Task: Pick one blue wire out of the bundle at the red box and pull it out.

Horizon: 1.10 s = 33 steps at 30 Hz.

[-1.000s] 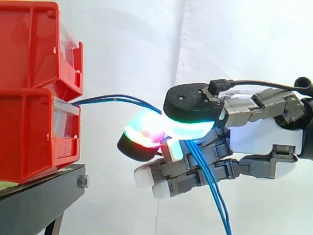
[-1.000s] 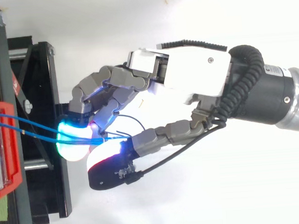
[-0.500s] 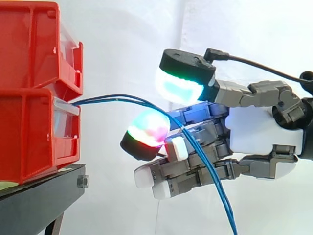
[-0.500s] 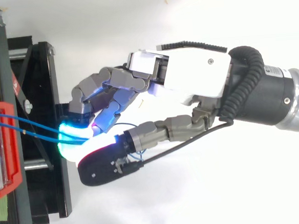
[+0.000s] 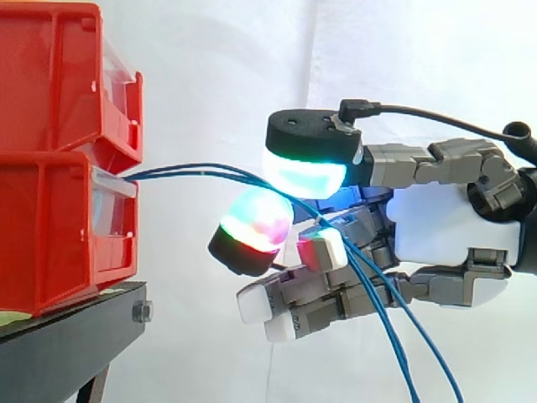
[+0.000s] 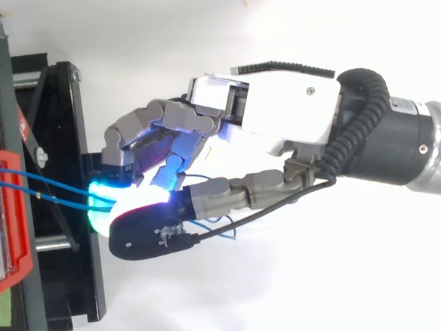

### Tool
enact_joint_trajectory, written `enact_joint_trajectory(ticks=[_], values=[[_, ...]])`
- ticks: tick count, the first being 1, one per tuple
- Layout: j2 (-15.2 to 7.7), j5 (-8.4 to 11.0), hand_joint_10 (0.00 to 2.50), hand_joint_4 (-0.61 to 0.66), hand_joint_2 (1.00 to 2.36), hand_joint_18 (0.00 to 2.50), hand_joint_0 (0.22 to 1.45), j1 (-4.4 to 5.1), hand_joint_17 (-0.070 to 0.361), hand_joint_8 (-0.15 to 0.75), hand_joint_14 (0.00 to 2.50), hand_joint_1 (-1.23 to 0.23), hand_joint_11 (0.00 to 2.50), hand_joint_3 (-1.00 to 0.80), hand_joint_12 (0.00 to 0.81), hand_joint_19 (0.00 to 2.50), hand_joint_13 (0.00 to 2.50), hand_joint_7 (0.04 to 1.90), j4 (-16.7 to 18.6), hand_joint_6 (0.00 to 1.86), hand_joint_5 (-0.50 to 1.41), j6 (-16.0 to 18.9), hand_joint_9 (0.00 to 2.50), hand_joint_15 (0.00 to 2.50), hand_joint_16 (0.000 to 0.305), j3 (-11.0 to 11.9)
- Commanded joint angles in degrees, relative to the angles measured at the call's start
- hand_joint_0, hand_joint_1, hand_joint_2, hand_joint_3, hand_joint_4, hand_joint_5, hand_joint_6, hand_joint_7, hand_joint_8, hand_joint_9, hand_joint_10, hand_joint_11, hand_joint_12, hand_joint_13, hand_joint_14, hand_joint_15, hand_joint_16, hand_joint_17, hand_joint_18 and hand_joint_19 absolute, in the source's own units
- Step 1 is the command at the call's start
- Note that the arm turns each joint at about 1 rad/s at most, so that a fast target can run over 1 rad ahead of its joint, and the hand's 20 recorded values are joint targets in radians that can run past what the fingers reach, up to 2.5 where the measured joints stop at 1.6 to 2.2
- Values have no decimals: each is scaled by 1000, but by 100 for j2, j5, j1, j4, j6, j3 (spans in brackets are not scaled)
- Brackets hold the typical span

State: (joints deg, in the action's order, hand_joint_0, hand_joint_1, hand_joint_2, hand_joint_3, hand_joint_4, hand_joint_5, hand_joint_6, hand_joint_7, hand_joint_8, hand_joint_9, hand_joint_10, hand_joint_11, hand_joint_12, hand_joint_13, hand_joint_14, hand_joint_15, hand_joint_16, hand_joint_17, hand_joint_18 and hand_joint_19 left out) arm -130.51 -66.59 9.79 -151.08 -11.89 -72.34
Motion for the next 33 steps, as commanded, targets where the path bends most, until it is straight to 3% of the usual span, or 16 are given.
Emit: enact_joint_trajectory(ticks=[1,9,33], values=[[-1,-3,32,268,1019,443,589,5,145,305,19,-736,827,-119,408,499,754,982,0,771,-91,2,1230,468,65,1],[-1,-3,33,375,1021,431,592,-4,138,314,22,-861,833,-159,393,466,744,1116,0,712,-80,2,1226,465,61,1],[-1,-3,33,379,1018,352,615,-4,145,325,20,-935,775,-232,388,369,689,1167,0,692,-85,11,1137,441,65,1]])
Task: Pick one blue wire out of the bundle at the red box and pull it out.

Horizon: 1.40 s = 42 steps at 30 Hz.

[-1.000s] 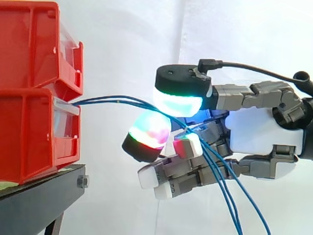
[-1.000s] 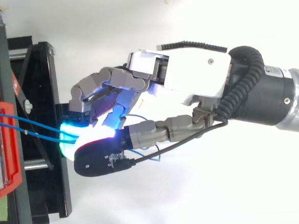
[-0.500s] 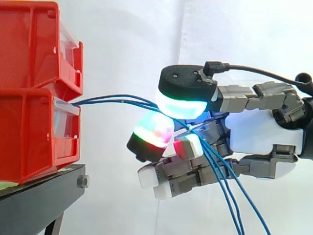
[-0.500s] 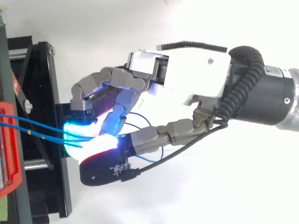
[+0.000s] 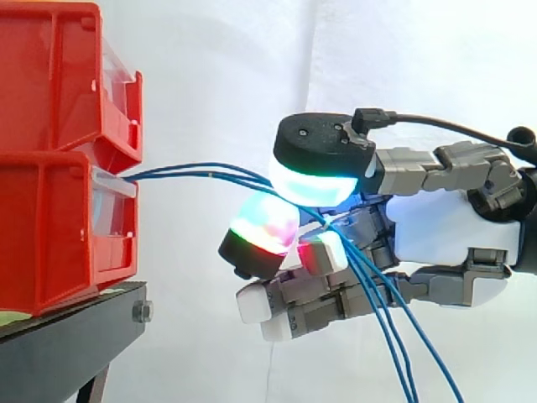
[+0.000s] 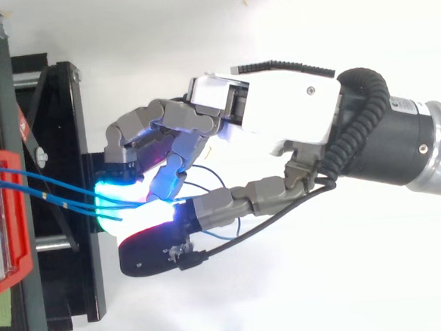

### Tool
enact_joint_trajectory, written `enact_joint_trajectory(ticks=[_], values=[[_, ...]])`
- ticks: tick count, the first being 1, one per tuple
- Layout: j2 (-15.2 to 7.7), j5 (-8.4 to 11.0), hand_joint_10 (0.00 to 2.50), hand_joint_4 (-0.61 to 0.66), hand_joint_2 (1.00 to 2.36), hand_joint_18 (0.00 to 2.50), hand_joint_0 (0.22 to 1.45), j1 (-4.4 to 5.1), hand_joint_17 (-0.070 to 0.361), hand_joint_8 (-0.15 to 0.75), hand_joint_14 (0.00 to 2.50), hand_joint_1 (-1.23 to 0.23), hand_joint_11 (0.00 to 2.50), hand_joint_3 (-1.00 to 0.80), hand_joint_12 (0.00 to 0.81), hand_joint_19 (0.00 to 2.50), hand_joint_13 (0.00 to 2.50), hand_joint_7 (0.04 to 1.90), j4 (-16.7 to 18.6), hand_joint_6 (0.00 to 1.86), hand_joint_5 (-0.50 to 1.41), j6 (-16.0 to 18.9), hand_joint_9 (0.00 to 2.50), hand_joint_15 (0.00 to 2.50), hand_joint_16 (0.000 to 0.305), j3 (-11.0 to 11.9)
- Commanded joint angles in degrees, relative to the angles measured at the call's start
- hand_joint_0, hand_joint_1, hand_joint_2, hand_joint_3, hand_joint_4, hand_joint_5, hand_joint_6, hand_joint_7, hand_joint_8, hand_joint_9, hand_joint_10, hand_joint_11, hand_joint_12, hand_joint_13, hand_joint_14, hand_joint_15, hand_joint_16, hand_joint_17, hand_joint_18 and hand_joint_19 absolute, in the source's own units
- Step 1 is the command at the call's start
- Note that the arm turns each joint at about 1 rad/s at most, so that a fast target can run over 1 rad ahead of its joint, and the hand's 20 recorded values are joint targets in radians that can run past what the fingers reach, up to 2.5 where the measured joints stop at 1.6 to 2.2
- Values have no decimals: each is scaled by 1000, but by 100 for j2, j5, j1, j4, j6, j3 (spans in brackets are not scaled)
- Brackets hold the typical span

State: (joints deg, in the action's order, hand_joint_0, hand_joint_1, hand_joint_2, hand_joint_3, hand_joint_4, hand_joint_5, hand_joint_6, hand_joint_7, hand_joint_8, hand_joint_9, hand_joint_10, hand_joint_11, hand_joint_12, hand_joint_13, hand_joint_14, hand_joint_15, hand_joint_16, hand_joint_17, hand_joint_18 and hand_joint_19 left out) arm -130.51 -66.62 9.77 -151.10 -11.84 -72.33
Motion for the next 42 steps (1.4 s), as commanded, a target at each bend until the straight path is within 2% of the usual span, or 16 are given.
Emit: enact_joint_trajectory(ticks=[1,8,22,28,29,33,36,37,38,42], values=[[-1,0,33,380,1019,341,615,-2,146,325,20,-936,769,-229,388,364,686,1165,1,691,-86,-2,1137,438,65,-1],[-1,0,31,374,1016,239,630,-2,150,311,20,-948,748,-262,387,263,620,1174,1,682,-88,-2,1085,407,67,-1],[-1,0,32,373,1015,197,643,-2,151,288,17,-1006,751,-297,387,248,525,1168,1,681,-95,-2,1007,373,67,-1],[-1,0,29,314,1011,140,644,-2,151,275,8,-1018,714,-348,395,243,215,1008,1,727,-128,-11,856,187,67,-1],[-1,0,29,304,1009,82,640,-2,149,271,9,-998,728,-370,392,274,166,910,1,765,-144,-11,814,198,66,-1],[8,0,26,316,1005,52,600,-2,149,266,8,-965,718,-426,396,299,139,883,1,754,-142,-11,802,192,66,-1],[-1,0,27,338,1000,41,552,-2,151,269,8,-863,693,-500,402,327,141,983,1,673,-115,-2,811,188,67,-1],[-1,0,27,330,1000,90,540,-2,152,276,8,-827,644,-500,409,305,191,1149,1,602,-88,-2,876,170,68,-1],[-1,0,25,323,1000,102,538,-2,151,276,8,-798,642,-500,408,322,206,1195,1,579,-78,-11,903,176,67,-1],[-1,0,26,294,1002,128,555,-2,145,269,9,-704,645,-475,396,340,258,1282,1,552,-61,-11,939,186,64,-1]])
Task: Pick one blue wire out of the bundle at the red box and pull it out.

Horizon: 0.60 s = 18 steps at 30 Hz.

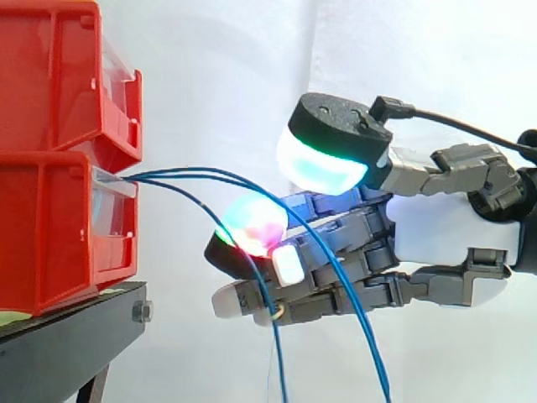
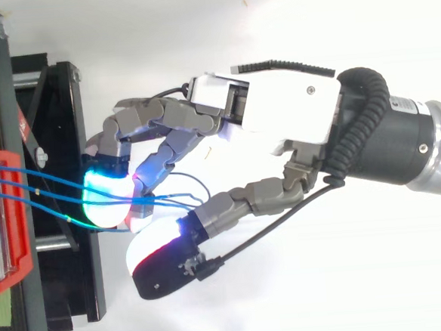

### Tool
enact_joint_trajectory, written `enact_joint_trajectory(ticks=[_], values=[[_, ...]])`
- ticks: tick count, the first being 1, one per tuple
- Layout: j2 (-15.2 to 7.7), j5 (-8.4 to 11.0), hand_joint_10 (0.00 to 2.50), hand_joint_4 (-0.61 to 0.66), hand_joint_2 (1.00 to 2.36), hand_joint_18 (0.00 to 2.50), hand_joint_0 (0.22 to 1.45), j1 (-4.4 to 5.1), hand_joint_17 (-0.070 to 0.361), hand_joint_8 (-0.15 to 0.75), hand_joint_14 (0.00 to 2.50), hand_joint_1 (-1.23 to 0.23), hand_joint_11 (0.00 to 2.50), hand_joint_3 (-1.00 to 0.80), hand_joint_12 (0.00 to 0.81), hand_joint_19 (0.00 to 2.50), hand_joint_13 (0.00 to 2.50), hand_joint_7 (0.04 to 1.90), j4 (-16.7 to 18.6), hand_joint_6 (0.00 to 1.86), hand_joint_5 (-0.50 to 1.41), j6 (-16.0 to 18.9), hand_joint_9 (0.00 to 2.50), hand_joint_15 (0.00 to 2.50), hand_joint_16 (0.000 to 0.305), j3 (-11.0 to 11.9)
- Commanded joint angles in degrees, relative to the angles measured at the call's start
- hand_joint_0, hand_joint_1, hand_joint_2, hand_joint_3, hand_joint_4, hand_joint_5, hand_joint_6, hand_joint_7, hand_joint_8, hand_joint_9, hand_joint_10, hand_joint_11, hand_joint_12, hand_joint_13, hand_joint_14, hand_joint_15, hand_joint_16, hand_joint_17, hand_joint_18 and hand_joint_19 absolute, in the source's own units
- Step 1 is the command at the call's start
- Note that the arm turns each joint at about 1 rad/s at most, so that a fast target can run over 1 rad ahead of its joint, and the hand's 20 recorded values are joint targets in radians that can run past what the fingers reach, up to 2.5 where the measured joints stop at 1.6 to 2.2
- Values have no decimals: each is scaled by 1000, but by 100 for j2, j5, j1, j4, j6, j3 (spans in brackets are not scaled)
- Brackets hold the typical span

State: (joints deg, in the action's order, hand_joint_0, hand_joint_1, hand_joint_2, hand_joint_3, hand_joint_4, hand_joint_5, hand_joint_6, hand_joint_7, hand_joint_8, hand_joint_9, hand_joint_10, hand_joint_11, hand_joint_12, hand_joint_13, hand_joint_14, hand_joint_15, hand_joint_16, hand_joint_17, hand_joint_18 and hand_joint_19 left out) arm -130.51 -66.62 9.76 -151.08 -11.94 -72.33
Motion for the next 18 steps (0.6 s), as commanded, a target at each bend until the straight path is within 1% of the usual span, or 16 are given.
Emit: enact_joint_trajectory(ticks=[1,3,5,7,10,13,18], values=[[8,0,26,286,1005,146,564,0,142,269,8,-680,644,-448,394,344,271,1276,0,559,-60,-1,960,194,63,0],[-1,0,28,285,1008,158,580,0,141,270,9,-665,646,-403,391,363,291,1267,0,566,-60,-1,977,202,63,0],[-1,0,26,290,1012,180,611,0,137,267,9,-609,657,-351,386,380,330,1275,0,568,-54,-1,1030,215,61,0],[-1,0,27,316,1014,201,624,0,135,252,10,-564,623,-318,378,391,349,1338,0,535,-40,-1,1066,217,60,0],[8,0,24,359,1016,208,621,0,135,239,10,-556,591,-289,375,399,357,1403,0,500,-30,-1,1074,216,60,0],[-1,0,24,390,1016,217,624,0,135,239,10,-554,582,-271,373,405,378,1369,0,501,-30,-10,1102,215,60,0],[-1,0,24,404,1016,243,625,0,134,230,10,-560,578,-249,370,411,411,1321,0,502,-27,-10,1132,228,60,0]])
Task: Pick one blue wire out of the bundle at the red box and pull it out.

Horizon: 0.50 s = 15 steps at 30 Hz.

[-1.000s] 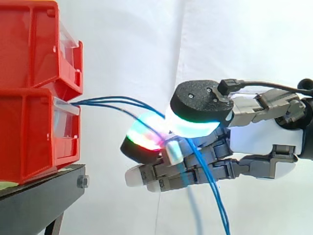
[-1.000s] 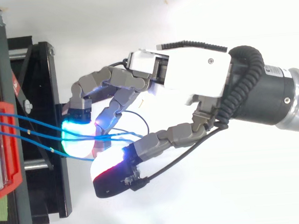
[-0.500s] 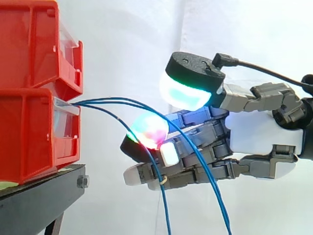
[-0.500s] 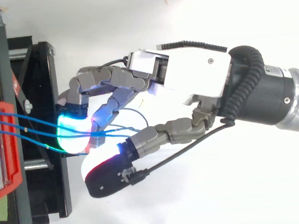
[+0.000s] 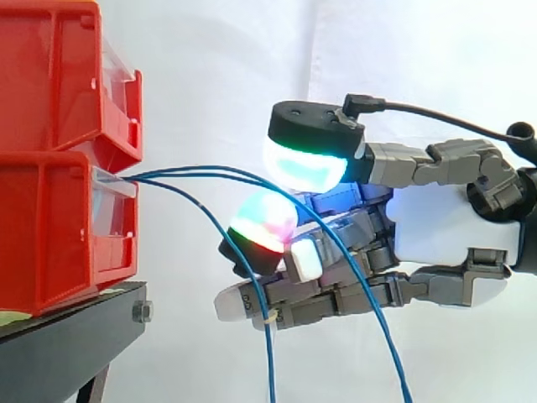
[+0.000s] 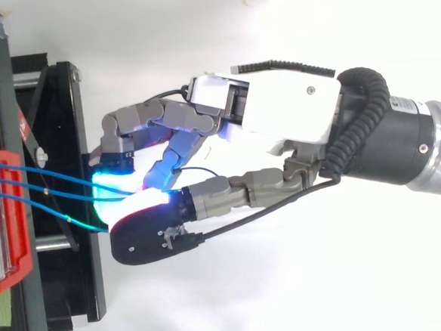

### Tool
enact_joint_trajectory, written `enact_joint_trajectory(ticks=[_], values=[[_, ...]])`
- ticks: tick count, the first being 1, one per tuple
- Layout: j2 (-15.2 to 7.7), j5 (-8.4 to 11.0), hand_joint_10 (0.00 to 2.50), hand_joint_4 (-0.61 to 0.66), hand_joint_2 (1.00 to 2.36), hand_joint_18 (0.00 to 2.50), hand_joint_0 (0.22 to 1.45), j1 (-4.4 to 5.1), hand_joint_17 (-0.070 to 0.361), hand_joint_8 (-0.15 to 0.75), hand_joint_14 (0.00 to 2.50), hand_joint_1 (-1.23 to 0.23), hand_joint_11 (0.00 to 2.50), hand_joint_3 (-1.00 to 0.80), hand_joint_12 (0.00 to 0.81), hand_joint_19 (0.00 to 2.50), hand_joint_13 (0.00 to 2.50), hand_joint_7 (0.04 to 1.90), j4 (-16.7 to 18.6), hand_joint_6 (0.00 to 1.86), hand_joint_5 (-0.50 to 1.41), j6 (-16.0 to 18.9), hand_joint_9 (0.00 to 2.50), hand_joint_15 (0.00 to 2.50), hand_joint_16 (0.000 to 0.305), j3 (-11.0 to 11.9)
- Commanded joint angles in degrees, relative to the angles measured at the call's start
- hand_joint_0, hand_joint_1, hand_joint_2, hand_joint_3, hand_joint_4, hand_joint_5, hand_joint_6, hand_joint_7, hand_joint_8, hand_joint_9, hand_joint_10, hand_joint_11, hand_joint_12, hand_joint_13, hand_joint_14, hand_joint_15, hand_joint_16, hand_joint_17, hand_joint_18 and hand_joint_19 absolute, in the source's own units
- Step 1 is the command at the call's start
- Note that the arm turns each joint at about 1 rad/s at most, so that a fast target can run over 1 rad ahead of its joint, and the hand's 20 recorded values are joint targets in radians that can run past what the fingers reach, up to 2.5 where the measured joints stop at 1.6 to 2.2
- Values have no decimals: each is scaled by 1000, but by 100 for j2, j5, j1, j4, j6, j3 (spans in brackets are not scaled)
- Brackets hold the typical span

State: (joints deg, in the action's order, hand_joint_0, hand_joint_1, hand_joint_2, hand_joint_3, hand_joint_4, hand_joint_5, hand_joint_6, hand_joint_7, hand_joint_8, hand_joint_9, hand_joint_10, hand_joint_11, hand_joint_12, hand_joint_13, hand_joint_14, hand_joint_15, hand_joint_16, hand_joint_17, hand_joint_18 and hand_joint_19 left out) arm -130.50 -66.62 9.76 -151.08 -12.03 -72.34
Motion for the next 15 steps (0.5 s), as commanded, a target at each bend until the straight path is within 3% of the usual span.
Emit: enact_joint_trajectory(ticks=[1,10,15], values=[[-1,0,24,411,1017,243,624,0,134,226,10,-560,559,-245,370,420,412,1284,0,503,-27,-2,1136,225,60,0],[-1,0,23,434,1013,263,610,0,142,227,11,-528,488,-255,382,419,428,1124,26,504,-26,-10,1157,211,63,0],[-1,0,23,346,1015,265,614,0,141,252,10,-584,550,-229,386,428,437,1264,26,503,-28,-10,1151,234,62,-9]])
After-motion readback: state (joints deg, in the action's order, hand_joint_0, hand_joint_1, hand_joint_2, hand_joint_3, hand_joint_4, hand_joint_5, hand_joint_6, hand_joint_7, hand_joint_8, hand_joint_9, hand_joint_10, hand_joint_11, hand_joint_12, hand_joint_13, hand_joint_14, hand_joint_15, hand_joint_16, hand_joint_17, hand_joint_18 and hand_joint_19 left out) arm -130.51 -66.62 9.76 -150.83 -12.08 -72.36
